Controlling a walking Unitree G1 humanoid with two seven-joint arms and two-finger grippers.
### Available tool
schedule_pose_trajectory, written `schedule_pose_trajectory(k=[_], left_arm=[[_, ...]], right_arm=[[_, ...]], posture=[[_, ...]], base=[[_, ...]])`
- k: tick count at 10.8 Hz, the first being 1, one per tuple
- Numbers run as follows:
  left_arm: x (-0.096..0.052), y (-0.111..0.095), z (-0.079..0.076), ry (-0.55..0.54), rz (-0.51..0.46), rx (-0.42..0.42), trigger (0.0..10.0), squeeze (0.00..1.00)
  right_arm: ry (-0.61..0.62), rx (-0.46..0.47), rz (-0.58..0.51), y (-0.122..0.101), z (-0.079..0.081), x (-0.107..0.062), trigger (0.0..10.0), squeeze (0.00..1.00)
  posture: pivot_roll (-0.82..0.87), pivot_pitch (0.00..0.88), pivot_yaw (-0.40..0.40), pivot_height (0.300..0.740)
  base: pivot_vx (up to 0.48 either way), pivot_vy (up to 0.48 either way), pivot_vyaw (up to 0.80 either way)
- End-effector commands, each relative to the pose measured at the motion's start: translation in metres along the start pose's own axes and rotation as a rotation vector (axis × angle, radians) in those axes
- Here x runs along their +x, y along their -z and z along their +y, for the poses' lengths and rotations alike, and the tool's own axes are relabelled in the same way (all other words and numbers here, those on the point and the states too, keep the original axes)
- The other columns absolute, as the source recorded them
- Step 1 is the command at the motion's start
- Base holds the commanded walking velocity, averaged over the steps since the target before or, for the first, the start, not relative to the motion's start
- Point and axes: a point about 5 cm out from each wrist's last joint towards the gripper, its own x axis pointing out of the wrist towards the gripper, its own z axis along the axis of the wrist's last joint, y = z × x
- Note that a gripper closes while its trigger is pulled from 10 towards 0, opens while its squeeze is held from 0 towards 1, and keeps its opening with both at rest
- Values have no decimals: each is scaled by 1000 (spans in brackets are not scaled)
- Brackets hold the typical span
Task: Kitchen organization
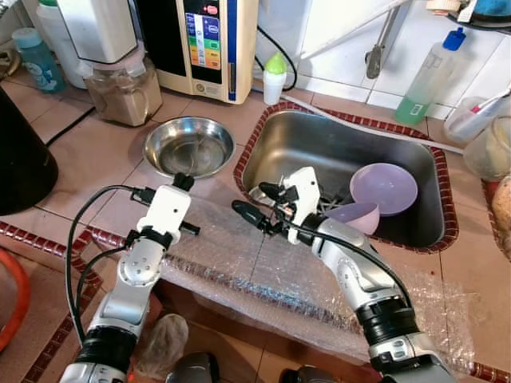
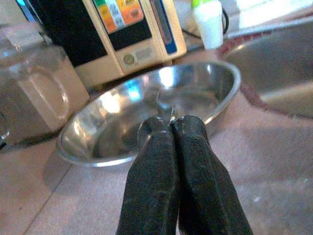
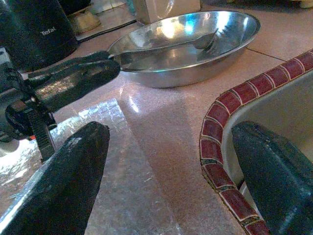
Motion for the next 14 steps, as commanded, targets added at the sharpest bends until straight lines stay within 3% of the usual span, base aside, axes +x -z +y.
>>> schedule_pose_trajectory(k=[1,5,6,8,10,12,14], left_arm=[[-1,-6,-1,-7,-27,-2,0,0],[-3,-36,4,-53,-170,22,0,0],[-2,-59,7,-56,-287,48,0,0],[-1,-75,2,18,-368,51,0,0],[2,-89,7,56,-409,24,0,0],[9,-98,13,88,-422,-17,0,0],[14,-96,23,91,-408,15,0,0]], right_arm=[[8,-10,4,0,-1,1,10000,0],[38,-13,-9,-2,-6,4,10000,0],[76,-7,-35,-4,-10,5,10000,0],[159,30,-104,-13,-21,5,10000,0],[314,-15,-267,-40,-41,-3,10000,0],[345,-70,-273,-43,-46,-6,10000,0],[363,-68,-281,-42,-47,-3,10000,0]], posture=[[7,28,-17,740],[18,19,-16,740],[19,18,-15,740],[20,17,-13,740],[19,17,-11,740],[18,14,-7,740],[20,13,-7,740]], base=[[0,0,0],[0,0,0],[0,0,0],[0,0,0],[0,0,0],[0,0,0],[0,0,0]])
